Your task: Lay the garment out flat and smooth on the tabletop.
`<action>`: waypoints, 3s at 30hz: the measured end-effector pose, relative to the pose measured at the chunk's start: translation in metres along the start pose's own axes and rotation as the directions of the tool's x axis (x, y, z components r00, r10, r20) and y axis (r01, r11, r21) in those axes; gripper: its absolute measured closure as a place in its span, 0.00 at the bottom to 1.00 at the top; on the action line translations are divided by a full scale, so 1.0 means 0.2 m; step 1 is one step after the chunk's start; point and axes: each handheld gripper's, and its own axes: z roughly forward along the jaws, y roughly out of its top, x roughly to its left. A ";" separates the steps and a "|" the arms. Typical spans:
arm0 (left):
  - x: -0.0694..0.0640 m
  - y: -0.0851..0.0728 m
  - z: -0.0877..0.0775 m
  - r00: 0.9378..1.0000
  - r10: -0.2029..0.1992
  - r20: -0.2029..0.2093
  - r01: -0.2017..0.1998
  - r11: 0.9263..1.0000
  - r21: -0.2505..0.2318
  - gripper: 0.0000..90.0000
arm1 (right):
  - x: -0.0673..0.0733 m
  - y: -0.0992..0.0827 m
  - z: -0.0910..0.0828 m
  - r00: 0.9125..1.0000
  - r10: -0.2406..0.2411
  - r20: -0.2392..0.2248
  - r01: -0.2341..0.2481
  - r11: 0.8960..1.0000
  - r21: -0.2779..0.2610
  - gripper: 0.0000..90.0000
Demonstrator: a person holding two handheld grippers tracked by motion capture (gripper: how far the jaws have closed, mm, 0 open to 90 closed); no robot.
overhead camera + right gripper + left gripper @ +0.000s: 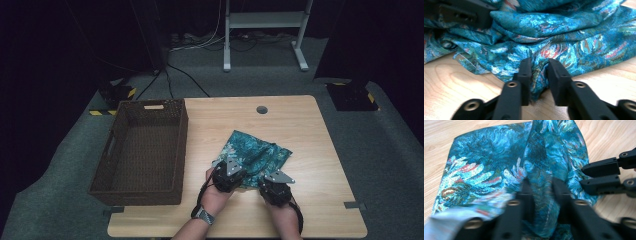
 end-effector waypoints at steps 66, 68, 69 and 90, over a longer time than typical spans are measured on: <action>0.20 -0.09 -0.20 0.968 -0.218 -0.125 0.204 0.972 -0.118 0.57 | -0.40 -0.14 -0.33 0.982 0.061 0.177 -0.048 0.996 -0.072 0.60; 0.20 -0.09 -0.20 0.969 -0.215 -0.123 0.200 0.972 -0.126 0.56 | -0.39 -0.14 -0.31 0.984 0.055 0.168 -0.045 0.997 -0.064 0.58; 0.20 -0.09 -0.20 0.970 -0.213 -0.121 0.198 0.972 -0.126 0.56 | -0.38 -0.14 -0.30 0.985 0.054 0.166 -0.045 0.997 -0.061 0.58; 0.03 0.05 -0.16 0.983 -0.123 -0.139 0.113 0.991 -0.076 0.48 | -0.44 -0.17 -0.19 0.992 0.068 0.107 -0.068 0.998 0.001 0.53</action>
